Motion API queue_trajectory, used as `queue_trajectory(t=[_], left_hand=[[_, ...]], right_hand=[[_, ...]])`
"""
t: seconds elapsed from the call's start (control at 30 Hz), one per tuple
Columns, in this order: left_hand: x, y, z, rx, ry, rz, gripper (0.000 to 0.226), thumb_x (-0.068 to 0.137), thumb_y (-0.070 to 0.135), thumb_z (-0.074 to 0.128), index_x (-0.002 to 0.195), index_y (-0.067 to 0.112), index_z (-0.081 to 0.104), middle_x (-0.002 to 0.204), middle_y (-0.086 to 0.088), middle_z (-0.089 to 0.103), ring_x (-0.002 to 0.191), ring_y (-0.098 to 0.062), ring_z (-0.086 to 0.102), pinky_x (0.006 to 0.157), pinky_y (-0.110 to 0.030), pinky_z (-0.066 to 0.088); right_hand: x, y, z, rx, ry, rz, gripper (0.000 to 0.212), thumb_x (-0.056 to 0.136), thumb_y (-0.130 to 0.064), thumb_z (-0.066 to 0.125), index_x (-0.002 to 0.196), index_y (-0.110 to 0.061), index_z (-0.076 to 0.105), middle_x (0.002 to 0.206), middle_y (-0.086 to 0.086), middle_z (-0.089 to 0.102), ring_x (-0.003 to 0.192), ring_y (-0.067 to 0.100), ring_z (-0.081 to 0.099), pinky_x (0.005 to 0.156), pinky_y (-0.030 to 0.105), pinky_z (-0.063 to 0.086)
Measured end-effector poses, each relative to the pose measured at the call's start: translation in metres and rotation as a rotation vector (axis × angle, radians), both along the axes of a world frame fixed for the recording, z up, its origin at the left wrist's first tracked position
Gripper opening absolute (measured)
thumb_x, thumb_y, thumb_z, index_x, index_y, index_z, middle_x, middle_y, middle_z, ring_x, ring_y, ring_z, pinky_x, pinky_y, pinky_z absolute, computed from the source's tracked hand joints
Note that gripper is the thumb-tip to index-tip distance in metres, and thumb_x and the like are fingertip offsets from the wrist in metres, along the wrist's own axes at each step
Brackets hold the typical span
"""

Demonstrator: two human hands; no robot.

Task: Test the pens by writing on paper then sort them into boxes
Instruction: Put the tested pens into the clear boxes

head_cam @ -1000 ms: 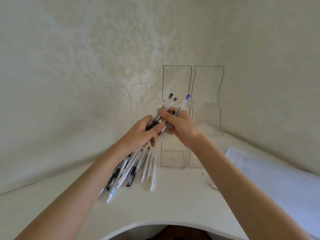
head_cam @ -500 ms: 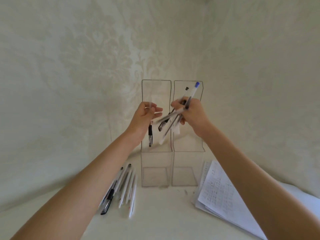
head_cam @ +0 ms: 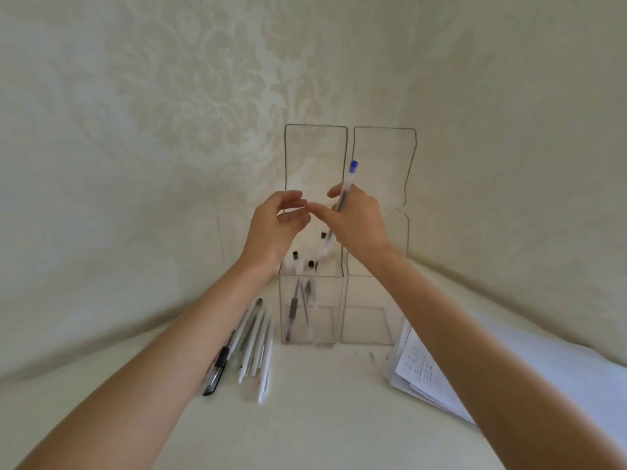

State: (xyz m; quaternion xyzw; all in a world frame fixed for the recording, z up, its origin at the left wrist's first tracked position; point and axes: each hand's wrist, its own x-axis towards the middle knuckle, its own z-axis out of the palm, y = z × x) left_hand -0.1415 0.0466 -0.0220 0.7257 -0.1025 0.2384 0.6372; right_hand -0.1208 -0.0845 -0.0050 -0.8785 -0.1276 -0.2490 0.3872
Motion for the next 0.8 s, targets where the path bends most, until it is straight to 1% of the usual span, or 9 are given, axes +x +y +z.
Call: queue_trajectory(t=[0.1,0.2,0.33,0.43,0.5,0.53,0.6,0.7,0.8], left_hand=[[-0.014,0.013,0.007,0.032,-0.026,0.016,0.029,0.082,0.011,0.068,0.110,0.014,0.059,0.101,0.003,0.065,0.083,0.001,0.065,0.074,-0.011,0.049],[-0.033,0.037,0.000,0.090,0.005,0.004,0.023,0.083,0.014,0.067,0.105,0.017,0.060,0.097,0.004,0.065,0.079,-0.008,0.068,0.075,-0.020,0.052],[-0.055,0.076,-0.024,0.187,0.126,0.033,0.014,0.085,0.014,0.065,0.097,0.020,0.061,0.093,0.004,0.065,0.073,-0.008,0.067,0.073,-0.023,0.049],[-0.071,0.105,-0.042,0.303,0.222,0.016,0.014,0.084,0.016,0.066,0.096,0.022,0.062,0.096,0.006,0.064,0.077,-0.006,0.065,0.074,-0.015,0.046],[-0.079,0.125,-0.057,0.458,0.257,0.030,0.015,0.083,0.019,0.068,0.095,0.026,0.061,0.100,0.009,0.063,0.081,-0.001,0.062,0.070,-0.007,0.041],[-0.081,0.134,-0.066,0.516,0.275,0.063,0.015,0.083,0.020,0.068,0.094,0.027,0.061,0.101,0.009,0.062,0.085,-0.002,0.061,0.071,-0.008,0.040],[-0.083,0.151,-0.081,0.587,0.316,0.185,0.018,0.082,0.021,0.068,0.097,0.023,0.060,0.104,0.005,0.060,0.090,-0.010,0.059,0.074,-0.018,0.039],[-0.086,0.168,-0.102,0.655,0.455,0.327,0.031,0.080,0.027,0.070,0.104,0.011,0.060,0.102,-0.004,0.059,0.088,-0.017,0.056,0.073,-0.024,0.037],[-0.091,0.173,-0.123,0.696,0.590,0.313,0.038,0.077,0.041,0.070,0.100,0.013,0.058,0.094,-0.003,0.059,0.086,-0.019,0.056,0.077,-0.032,0.045]], right_hand=[[-0.009,-0.004,0.001,0.087,0.030,0.026,0.054,0.081,-0.050,0.067,0.118,-0.012,0.055,0.092,-0.001,0.064,0.081,0.010,0.060,0.070,0.018,0.046],[-0.020,-0.010,-0.002,0.095,0.043,0.049,0.051,0.080,-0.049,0.068,0.117,-0.017,0.053,0.080,-0.011,0.056,0.070,-0.002,0.052,0.058,0.007,0.038],[-0.036,-0.005,0.005,0.027,0.125,0.080,0.057,0.081,-0.052,0.065,0.121,-0.015,0.048,0.083,-0.005,0.056,0.069,0.005,0.056,0.057,0.012,0.035],[-0.057,0.006,0.002,-0.097,-0.098,0.064,0.046,0.086,-0.050,0.060,0.115,-0.016,0.053,0.095,-0.003,0.058,0.071,0.007,0.053,0.063,0.021,0.038],[-0.080,0.020,-0.011,-0.182,-0.181,0.205,0.034,0.090,-0.045,0.056,0.109,-0.017,0.056,0.091,-0.005,0.059,0.064,0.000,0.049,0.060,0.020,0.040],[-0.089,0.029,-0.022,-0.247,-0.141,0.284,0.030,0.092,-0.043,0.054,0.107,-0.018,0.056,0.088,-0.006,0.060,0.063,0.000,0.050,0.059,0.020,0.041],[-0.098,0.045,-0.050,-0.390,0.067,0.355,0.024,0.094,-0.042,0.050,0.099,-0.020,0.057,0.085,-0.004,0.062,0.070,0.010,0.056,0.064,0.028,0.047],[-0.086,0.063,-0.093,-0.542,0.349,0.203,0.037,0.095,-0.045,0.045,0.081,-0.012,0.056,0.080,0.005,0.060,0.078,0.024,0.058,0.070,0.032,0.048],[-0.076,0.071,-0.123,-0.586,0.468,0.049,0.053,0.094,-0.056,0.038,0.061,-0.015,0.040,0.064,0.001,0.046,0.062,0.022,0.051,0.060,0.029,0.045]])
